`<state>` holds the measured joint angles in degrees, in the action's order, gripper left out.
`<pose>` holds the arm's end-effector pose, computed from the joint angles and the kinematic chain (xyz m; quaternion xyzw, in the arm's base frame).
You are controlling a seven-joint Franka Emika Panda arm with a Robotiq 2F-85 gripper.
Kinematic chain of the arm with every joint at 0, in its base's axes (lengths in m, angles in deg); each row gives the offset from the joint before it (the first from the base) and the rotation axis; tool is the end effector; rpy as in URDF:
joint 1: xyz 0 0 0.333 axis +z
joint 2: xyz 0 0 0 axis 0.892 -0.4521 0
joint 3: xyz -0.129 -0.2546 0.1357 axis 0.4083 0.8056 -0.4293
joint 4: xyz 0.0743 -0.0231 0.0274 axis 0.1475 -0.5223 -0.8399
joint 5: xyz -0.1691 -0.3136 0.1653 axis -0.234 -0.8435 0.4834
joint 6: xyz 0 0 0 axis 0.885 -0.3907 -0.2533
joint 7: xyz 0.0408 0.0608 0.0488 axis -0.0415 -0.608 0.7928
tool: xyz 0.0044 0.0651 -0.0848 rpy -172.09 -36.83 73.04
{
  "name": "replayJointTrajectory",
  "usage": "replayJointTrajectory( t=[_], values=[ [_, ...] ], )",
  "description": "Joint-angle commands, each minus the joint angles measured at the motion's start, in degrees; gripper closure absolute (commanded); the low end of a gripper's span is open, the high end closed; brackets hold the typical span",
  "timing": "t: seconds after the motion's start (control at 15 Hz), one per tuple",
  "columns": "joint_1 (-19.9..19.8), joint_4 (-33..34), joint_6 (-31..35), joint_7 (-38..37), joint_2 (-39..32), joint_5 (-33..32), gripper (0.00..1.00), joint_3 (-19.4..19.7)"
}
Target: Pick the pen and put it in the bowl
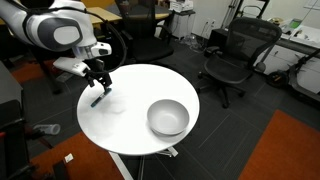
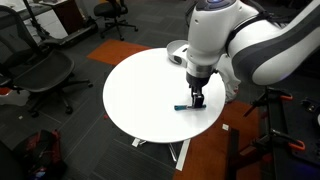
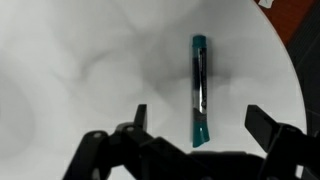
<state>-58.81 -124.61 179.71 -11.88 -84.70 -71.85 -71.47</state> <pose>0.5011 0.0747 0.1782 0.9787 0.1998 -0.0034 0.0464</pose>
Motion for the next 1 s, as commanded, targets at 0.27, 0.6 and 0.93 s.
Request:
replayJointTrajectory(
  t=[0.27, 0.6, 0.93],
  values=[
    [1.2, 3.2, 1.4, 0.8, -4.4, -0.8, 0.00, 1.5],
    [1.5, 4.6, 1.5, 1.1, -6.7, -0.5, 0.00, 1.6],
    [1.5, 5.4, 2.2, 1.2, -8.5, -0.2, 0.00, 1.5]
  ],
)
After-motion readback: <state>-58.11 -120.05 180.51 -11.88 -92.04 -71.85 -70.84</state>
